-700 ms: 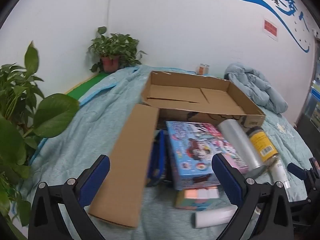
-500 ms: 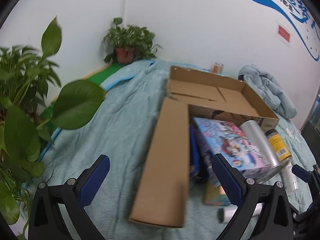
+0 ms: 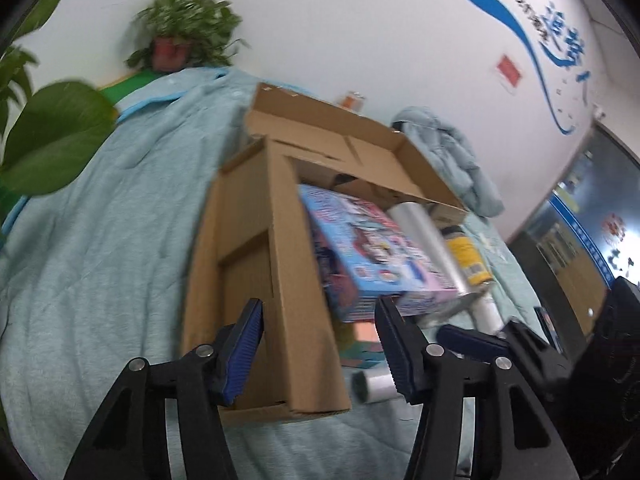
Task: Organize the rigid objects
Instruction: 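Grasp the loose cardboard divider insert with the right gripper and lift it, then carry the cardboard divider with the right gripper and lower it into the open box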
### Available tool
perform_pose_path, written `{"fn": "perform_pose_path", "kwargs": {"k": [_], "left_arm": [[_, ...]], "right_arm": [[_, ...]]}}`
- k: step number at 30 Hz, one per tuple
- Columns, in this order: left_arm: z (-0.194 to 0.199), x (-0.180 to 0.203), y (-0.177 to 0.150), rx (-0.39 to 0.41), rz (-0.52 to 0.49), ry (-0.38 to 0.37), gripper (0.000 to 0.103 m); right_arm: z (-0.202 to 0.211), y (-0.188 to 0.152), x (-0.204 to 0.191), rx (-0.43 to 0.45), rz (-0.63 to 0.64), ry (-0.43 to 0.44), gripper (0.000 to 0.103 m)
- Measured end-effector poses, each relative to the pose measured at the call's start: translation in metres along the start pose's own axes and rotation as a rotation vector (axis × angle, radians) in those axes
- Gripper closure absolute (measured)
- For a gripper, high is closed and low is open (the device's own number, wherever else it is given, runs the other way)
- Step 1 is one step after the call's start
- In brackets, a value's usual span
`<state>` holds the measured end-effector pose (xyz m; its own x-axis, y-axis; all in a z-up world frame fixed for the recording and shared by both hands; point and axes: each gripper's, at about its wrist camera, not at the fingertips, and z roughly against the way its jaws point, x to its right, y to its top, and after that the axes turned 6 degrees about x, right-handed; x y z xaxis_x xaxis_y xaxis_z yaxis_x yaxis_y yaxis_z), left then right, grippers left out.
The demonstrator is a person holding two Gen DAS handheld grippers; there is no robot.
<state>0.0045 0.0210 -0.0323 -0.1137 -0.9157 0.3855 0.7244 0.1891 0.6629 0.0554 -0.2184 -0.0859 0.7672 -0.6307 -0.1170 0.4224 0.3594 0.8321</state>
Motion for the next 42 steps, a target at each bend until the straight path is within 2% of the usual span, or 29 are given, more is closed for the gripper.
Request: {"fn": "perform_pose_path", "kwargs": {"k": [3,5,7,9,13,15,16,19,23,26,28,30,33,36,38,40,42], "left_arm": [[0.0,0.023,0.005,-0.02,-0.045,-0.074,0.049],[-0.005,0.025,0.004,-0.035,-0.043,-0.069,0.049],[-0.008,0.018,0.003,-0.085,0.001,-0.056,0.049],[0.002,0.006,-0.003,-0.074,0.053,-0.069,0.049],[0.017,-0.02,-0.012,-0.049,0.088,-0.074,0.049],[0.017,-0.02,-0.012,-0.04,0.101,-0.071,0.049],[0.018,-0.022,-0.024,-0.03,0.093,-0.067,0.049],[0.022,-0.021,-0.032,-0.003,0.069,-0.047,0.049],[0.038,-0.033,-0.04,0.034,0.095,0.009,0.049],[0.049,-0.057,-0.05,0.042,0.16,0.028,0.048],[0.051,-0.072,-0.058,0.022,0.209,0.081,0.048],[0.043,-0.092,-0.066,-0.022,0.282,0.102,0.049],[0.028,-0.106,-0.075,-0.067,0.321,0.079,0.05],[0.02,-0.092,-0.076,-0.083,0.296,0.064,0.06],[0.013,-0.089,-0.075,-0.098,0.286,0.06,0.068],[0.007,-0.081,-0.073,-0.117,0.283,0.049,0.079],[0.006,-0.071,-0.072,-0.114,0.27,0.043,0.084]], "right_arm": [[0.0,0.001,0.002,-0.014,-0.031,0.01,0.0],[-0.001,0.0,0.004,-0.026,-0.043,0.002,0.0],[-0.003,-0.003,0.008,-0.047,-0.029,0.001,0.0],[0.001,-0.008,0.013,-0.076,-0.015,-0.005,0.0],[0.012,-0.016,0.036,-0.111,-0.013,-0.062,0.001],[0.023,-0.007,0.049,-0.077,-0.074,-0.077,0.001],[0.025,-0.002,0.054,-0.063,-0.092,-0.075,0.001],[0.025,0.025,0.054,-0.034,-0.123,-0.089,0.001],[0.001,0.064,0.029,-0.031,-0.096,-0.07,0.001],[-0.028,0.075,0.01,-0.056,-0.053,-0.082,0.003],[-0.042,0.07,0.006,-0.097,-0.049,-0.074,0.016],[-0.056,0.057,0.003,-0.165,-0.043,-0.073,0.027],[-0.06,0.036,0.002,-0.22,-0.019,-0.111,0.043],[-0.052,0.026,0.0,-0.225,-0.011,-0.132,0.045],[-0.05,0.023,-0.001,-0.225,-0.016,-0.14,0.052],[-0.052,0.021,-0.002,-0.244,-0.026,-0.147,0.064],[-0.052,0.018,-0.008,-0.236,-0.007,-0.183,0.069]]}}
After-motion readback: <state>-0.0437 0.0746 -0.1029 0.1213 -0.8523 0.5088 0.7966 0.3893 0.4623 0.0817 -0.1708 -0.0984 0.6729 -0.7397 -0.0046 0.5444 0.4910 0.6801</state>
